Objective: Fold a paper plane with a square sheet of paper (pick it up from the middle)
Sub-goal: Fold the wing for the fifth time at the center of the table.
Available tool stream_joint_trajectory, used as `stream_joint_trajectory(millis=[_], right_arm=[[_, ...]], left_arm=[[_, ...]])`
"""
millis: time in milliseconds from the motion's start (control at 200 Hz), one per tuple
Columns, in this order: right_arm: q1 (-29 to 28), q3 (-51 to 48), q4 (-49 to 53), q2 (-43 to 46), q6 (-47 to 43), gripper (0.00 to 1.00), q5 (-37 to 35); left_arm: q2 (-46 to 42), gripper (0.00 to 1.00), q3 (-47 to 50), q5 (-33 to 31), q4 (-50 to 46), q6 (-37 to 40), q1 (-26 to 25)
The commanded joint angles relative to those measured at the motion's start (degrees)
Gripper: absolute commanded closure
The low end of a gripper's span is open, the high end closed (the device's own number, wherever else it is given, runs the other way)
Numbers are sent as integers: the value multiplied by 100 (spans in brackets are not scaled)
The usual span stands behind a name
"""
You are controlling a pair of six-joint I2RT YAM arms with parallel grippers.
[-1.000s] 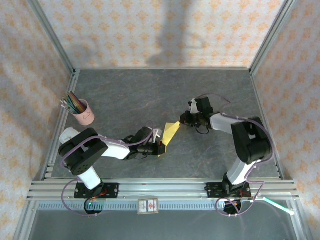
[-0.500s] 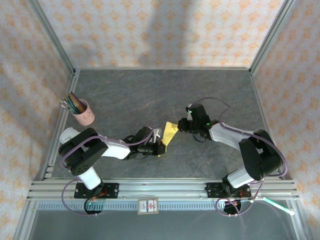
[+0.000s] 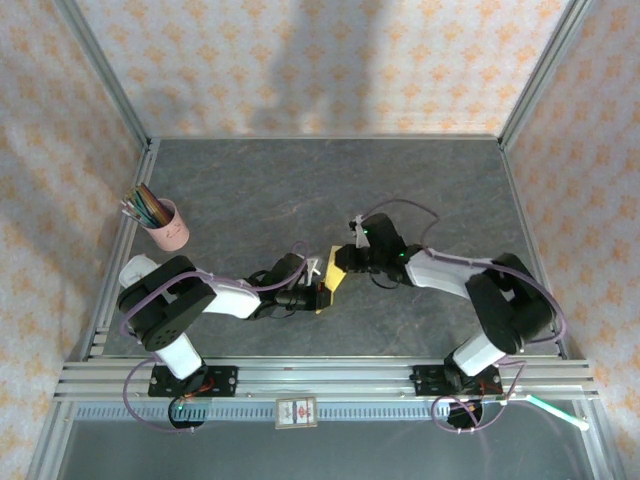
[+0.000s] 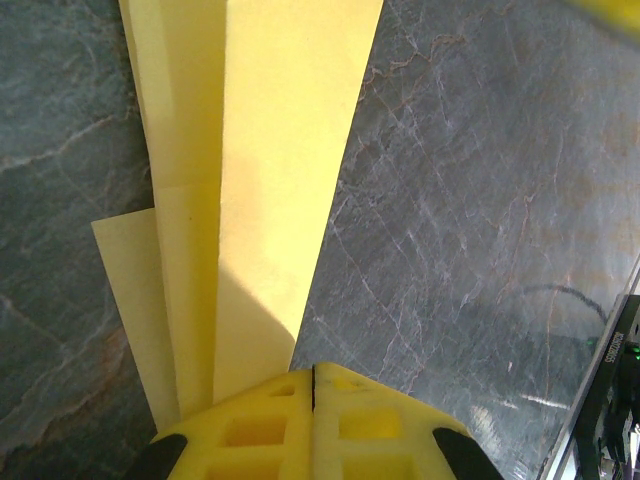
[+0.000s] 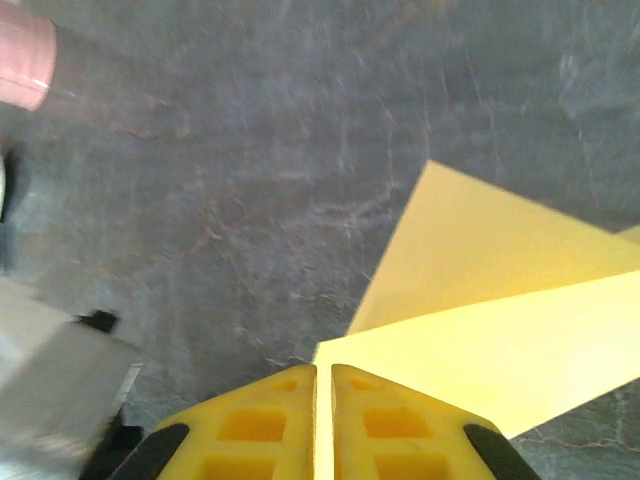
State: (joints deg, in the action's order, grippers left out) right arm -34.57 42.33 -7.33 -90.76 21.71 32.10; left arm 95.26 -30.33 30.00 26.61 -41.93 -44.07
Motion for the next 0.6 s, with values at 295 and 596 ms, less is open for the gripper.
stream_joint_trajectory(millis=[295, 596], right_arm=[[72, 68, -165, -852, -206, 91, 6], [99, 9, 118, -1165, -311, 93, -235]], left_arm=[[87, 95, 19, 12, -649, 67, 40], [-409, 86, -342, 403, -367, -184, 48]])
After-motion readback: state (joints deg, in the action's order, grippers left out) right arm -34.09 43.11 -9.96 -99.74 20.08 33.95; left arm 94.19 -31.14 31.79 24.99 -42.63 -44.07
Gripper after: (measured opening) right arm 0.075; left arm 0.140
